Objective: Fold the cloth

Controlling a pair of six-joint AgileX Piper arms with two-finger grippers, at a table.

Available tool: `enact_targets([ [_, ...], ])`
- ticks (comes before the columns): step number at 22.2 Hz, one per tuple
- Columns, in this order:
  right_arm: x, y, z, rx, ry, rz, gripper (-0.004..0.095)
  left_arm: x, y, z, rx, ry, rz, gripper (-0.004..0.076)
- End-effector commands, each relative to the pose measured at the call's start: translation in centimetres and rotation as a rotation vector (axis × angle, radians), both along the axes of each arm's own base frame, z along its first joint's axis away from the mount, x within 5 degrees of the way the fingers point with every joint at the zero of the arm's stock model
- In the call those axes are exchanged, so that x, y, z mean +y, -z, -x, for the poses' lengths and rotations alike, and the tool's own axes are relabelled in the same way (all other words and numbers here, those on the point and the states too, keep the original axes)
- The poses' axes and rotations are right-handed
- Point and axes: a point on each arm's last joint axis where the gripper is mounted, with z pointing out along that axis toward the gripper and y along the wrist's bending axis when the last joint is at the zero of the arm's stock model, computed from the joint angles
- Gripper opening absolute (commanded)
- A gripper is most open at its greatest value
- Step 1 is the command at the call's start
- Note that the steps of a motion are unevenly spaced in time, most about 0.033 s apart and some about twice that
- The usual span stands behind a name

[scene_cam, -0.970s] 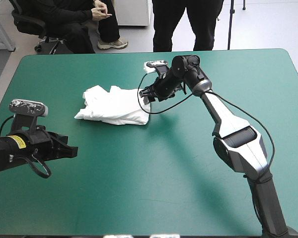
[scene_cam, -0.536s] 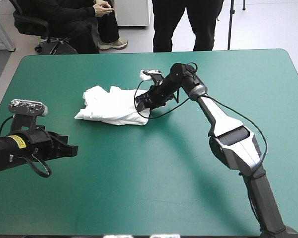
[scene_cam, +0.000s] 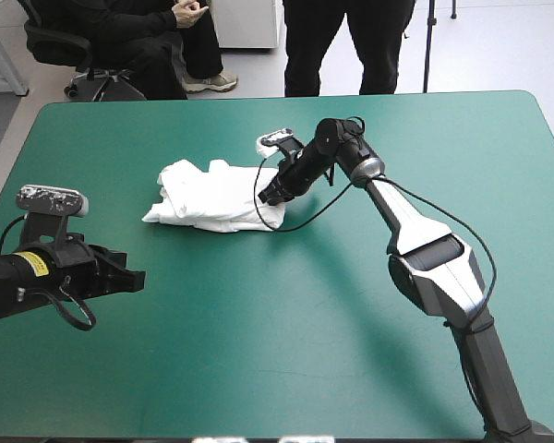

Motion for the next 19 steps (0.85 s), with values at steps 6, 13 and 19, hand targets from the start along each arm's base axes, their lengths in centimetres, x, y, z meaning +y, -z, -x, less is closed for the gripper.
enact_targets([
  [6, -3.7, -3.1, 2.0, 0.008, 0.031, 0.12, -0.0017, -0.3, -1.0, 0.0, -0.05, -0.003, 0.073, -0.0017],
  [13, -12.1, -4.7, 2.1, 0.003, 0.238, 0.218, -0.0017, -0.5, -0.9, 0.2, -0.025, 0.007, 0.084, -0.0017],
  [19, -21.5, -6.6, 3.8, -0.053, 0.486, 0.327, -0.0017, -0.5, -1.1, 0.1, -0.046, 0.004, 0.092, -0.0017],
])
